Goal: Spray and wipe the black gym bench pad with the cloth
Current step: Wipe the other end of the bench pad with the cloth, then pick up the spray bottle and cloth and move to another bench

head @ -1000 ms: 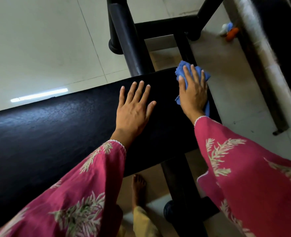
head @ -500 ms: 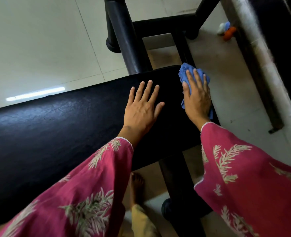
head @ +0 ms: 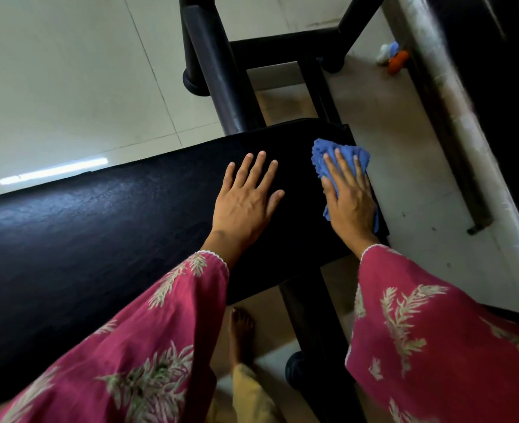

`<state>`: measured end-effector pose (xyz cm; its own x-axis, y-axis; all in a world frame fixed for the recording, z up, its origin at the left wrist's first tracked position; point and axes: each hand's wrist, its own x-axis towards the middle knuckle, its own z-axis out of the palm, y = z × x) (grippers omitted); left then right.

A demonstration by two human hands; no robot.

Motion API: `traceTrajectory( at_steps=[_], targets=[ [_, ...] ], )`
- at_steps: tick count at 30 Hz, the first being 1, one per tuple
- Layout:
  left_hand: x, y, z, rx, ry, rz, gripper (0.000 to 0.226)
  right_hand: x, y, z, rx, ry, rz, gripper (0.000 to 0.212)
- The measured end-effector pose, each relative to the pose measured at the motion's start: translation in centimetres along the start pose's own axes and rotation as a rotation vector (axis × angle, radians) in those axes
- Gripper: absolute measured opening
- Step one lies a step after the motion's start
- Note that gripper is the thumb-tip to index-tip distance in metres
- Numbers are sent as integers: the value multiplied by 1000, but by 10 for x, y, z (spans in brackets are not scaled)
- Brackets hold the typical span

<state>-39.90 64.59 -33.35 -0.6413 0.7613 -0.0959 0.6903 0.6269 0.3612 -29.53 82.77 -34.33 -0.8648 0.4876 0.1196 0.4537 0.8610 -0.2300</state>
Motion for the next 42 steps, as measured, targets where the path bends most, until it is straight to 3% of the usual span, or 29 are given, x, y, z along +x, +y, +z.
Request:
traceTrajectory(
  at_steps=[4, 11, 16, 21, 24, 29, 33, 35, 36, 40, 42],
  targets=[
    [-8, -2, -1, -10, -5, 7, 67, -9, -13, 3, -10, 77, 323, 47],
    [-28, -8, -7, -18, -51, -6, 71, -48, -19, 3, -12, 96, 371, 50],
    [-56, -20, -22, -51, -79, -75, 73, -75, -44, 10, 225, 360, 457, 35],
    [-92, -35, -59, -169, -82, -242, 59, -119, -95, -2, 474, 292, 690, 27],
    [-114, -49, -98, -371, -41, -414, 49, -122, -142, -40, 751, 138, 986, 26],
    [-179, -92, -182, -533, 22, -626, 47, -94, -237, -98, 1281, -289, 1173, 35],
    [-262, -150, -236, -591, 140, -847, 49, -82, -328, -132, 1488, -820, 1086, 34],
    [-317, -183, -254, -620, 241, -983, 46, -83, -384, -141, 1584, -1020, 997, 46],
    [-345, -200, -263, -636, 301, -1058, 44, -86, -415, -142, 1625, -1087, 986, 51],
    [-445, -269, -282, -800, 610, -1391, 35, -110, -532, -129, 1669, -1279, 968, 33],
    [-479, -304, -291, -902, 759, -1523, 40, -124, -581, -115, 1631, -1396, 937, 37]
  ],
)
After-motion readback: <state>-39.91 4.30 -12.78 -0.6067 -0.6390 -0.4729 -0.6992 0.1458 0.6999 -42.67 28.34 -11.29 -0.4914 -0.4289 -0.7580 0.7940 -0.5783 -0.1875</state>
